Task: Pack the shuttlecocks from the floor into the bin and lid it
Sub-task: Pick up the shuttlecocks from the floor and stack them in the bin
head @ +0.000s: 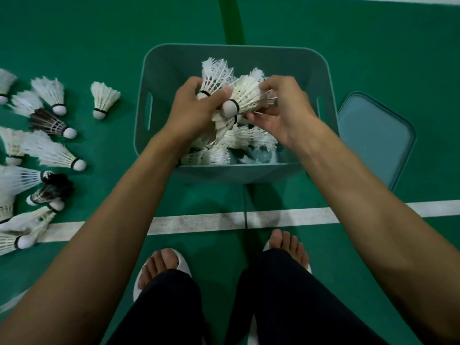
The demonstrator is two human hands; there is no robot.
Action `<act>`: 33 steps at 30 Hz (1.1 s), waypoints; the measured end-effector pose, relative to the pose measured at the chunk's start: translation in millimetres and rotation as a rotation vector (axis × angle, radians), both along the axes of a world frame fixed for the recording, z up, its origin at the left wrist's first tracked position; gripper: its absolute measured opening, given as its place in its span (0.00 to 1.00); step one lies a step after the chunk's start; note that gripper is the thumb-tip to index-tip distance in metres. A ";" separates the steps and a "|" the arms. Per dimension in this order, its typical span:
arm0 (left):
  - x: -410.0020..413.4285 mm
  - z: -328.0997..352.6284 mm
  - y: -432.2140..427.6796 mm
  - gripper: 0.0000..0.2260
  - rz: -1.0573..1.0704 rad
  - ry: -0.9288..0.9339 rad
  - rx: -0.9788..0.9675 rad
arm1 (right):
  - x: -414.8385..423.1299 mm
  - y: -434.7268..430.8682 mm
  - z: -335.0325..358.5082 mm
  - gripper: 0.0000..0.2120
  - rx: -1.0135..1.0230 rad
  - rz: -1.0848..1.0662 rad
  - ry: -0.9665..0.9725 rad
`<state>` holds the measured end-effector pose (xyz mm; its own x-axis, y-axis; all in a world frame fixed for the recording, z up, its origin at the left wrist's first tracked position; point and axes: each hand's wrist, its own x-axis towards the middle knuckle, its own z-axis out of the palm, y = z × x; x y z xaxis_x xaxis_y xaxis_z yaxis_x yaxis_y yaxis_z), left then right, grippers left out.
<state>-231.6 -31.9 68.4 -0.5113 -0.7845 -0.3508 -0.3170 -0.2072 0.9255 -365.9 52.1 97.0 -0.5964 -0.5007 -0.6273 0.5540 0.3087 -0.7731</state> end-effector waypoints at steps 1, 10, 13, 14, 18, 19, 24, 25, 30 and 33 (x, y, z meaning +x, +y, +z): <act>1.6 0.7 -2.5 0.08 -0.006 0.014 0.006 | -0.6 -1.3 -0.5 0.06 -0.003 0.015 -0.020; 7.0 2.7 -11.5 0.22 -0.149 -0.025 0.008 | -10.4 1.9 -4.0 0.04 0.181 0.218 0.133; 6.1 5.1 -13.8 0.21 -0.184 -0.032 0.031 | -18.1 5.1 -6.3 0.07 0.240 0.242 0.277; 6.4 6.1 -14.8 0.20 -0.197 -0.034 0.037 | -21.1 5.2 -6.4 0.08 0.242 0.244 0.314; 6.0 7.6 -19.0 0.20 -0.230 -0.053 0.005 | -37.2 2.8 -3.9 0.05 0.217 0.358 0.404; 5.8 8.4 -20.4 0.21 -0.229 -0.058 -0.008 | -40.9 1.8 -3.1 0.04 0.198 0.392 0.401; 11.4 12.5 -29.0 0.27 -0.249 -0.088 -0.046 | -52.4 -0.9 -9.5 0.03 0.252 0.458 0.412; 13.5 12.8 -30.7 0.25 -0.254 -0.104 -0.057 | -53.5 -0.1 -11.3 0.04 0.289 0.452 0.453; 20.4 14.1 -34.2 0.21 -0.198 -0.162 -0.115 | -51.8 7.4 -16.3 0.06 0.466 0.613 0.556; 17.4 8.1 -36.5 0.20 -0.185 -0.193 -0.119 | -39.6 3.2 -24.0 0.11 0.604 0.863 0.375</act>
